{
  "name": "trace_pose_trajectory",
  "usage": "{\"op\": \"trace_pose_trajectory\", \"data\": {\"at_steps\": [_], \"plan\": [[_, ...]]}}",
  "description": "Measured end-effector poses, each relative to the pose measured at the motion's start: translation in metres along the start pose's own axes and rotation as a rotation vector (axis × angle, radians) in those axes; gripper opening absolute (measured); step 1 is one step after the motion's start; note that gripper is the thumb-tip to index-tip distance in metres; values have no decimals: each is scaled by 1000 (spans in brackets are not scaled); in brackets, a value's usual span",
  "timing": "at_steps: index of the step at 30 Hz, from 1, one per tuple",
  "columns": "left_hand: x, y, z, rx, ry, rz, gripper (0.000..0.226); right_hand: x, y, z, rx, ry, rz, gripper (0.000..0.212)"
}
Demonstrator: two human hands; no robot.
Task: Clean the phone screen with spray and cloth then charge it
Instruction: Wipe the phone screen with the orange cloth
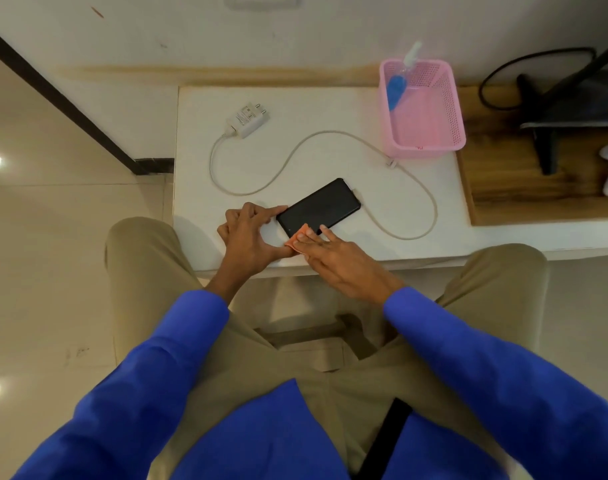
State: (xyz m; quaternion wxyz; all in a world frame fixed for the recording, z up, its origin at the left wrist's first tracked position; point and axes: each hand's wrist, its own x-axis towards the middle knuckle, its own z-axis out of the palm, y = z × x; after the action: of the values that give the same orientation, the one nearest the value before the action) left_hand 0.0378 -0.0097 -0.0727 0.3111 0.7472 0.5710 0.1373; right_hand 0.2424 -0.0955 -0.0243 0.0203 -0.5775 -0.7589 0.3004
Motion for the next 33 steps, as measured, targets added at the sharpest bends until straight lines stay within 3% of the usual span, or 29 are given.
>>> {"op": "trace_pose_trajectory", "data": {"at_steps": [2, 6, 8, 10, 11, 15, 17, 23, 26, 28, 31, 33], "plan": [[1, -1, 1, -6, 0, -9, 87, -4, 7, -19, 239, -7, 64, 41], [3, -4, 1, -11, -4, -25, 88, 5, 27, -56, 814, 406, 218, 34], [4, -5, 1, -7, -9, -27, 88, 11, 42, -65, 781, 596, 306, 36], [4, -4, 1, -6, -13, -24, 87, 18, 53, -66, 561, 729, 354, 37], [4, -5, 1, -6, -13, -22, 86, 22, 55, -62, 451, 718, 345, 39], [5, -6, 2, -20, 3, -24, 86, 36, 46, -18, -106, 300, 222, 49], [6, -5, 2, -31, 4, -33, 87, 39, 32, -2, -168, 302, 170, 52], [3, -6, 0, -75, 27, -8, 73, 30, -29, 31, -70, 277, 11, 52], [2, -7, 2, -71, 44, -7, 66, 30, -41, 20, 37, 247, 9, 40], [3, -6, 2, -59, 28, -21, 76, 32, -40, -3, 303, 313, 50, 34], [4, -7, 3, -28, 11, -35, 87, 34, -25, -40, 728, 537, 174, 34], [4, -7, 1, -26, 5, -42, 89, 38, -8, -58, 770, 668, 280, 34]]}}
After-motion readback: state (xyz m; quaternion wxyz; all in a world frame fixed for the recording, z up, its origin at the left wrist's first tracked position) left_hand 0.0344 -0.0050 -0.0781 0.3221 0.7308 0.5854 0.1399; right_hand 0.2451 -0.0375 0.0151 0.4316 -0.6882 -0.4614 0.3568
